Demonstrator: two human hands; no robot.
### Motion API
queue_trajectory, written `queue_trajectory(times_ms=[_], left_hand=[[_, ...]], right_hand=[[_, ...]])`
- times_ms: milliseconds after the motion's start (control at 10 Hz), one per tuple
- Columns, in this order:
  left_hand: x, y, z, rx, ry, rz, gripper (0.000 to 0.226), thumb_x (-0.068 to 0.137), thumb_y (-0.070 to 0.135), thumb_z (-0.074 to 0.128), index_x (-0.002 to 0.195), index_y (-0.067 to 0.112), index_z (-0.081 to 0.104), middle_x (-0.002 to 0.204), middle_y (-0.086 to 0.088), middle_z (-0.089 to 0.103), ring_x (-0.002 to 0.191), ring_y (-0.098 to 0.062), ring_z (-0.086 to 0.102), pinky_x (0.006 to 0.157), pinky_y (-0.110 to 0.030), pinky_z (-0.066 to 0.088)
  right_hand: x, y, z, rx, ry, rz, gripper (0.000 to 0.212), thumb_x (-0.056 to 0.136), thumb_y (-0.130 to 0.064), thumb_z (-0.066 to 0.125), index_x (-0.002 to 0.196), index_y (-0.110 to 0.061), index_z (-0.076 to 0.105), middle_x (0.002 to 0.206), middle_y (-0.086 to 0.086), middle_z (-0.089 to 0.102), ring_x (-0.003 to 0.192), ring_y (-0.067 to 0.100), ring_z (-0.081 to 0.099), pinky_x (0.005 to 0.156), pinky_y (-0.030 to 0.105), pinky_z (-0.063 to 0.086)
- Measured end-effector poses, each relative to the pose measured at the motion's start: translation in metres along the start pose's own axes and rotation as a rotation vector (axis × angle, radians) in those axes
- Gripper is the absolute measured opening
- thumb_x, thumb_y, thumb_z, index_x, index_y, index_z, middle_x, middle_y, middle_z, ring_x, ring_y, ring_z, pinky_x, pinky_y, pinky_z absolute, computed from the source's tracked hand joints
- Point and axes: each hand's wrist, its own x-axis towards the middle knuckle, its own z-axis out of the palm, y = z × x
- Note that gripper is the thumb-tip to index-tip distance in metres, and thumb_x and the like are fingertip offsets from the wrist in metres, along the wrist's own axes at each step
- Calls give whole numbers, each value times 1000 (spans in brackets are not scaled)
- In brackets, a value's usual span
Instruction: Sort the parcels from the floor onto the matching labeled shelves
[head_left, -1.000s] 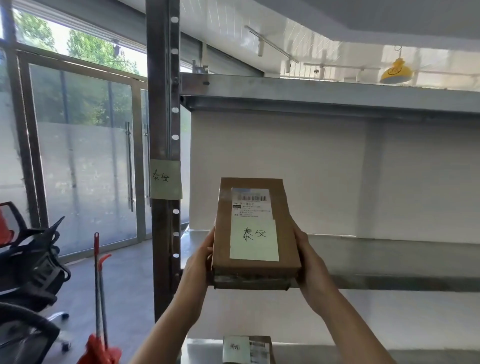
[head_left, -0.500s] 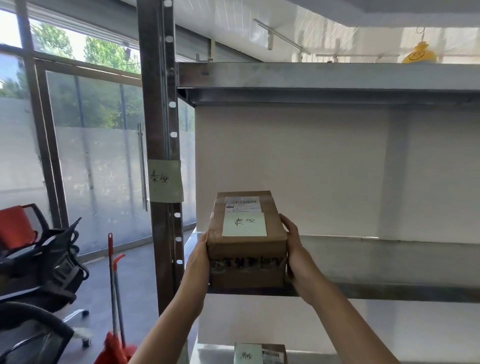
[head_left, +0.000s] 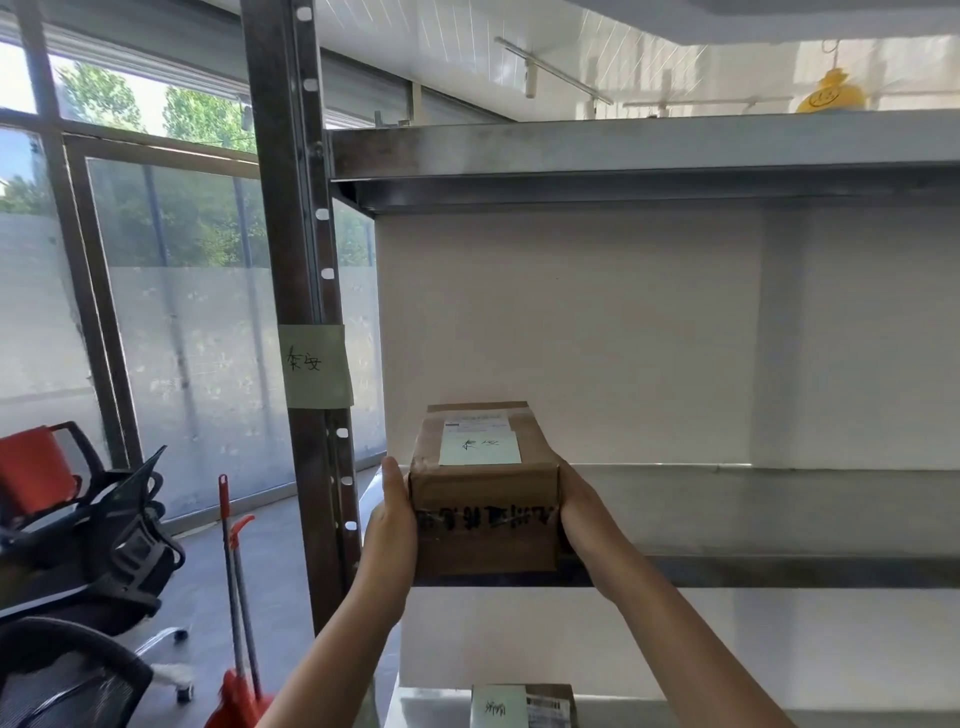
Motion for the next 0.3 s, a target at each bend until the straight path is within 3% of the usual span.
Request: queue_trajectory(times_ms=[100,200,300], left_hand=[[3,0,0,-2,-1,-33,60,89,79,24,110,41,65,111,-7,70,107,-28,65,98,-56,53],[-9,9,-1,44,4,3,57,101,62,24,113,27,67,108,-12,70,105,-29,65,93,-48,54],[-21,24,-2,-10,110,241,46,109,38,29,115,26,73,119,-7,73,116,-22,63,102,-37,48]], right_hand=[[1,4,-4,-24,2,0,41,107,-48,36,137,-35,61,132,-6,67,123,15,61,108,36,48],[-5,1,-7,-69,2,-3,40,109,-41,34,133,-30,64,125,-7,68,111,6,61,88,21,49],[-9,3,-12,-111,22,-41,44,108,-41,35,147,-27,52,147,-6,54,131,10,52,111,32,42]])
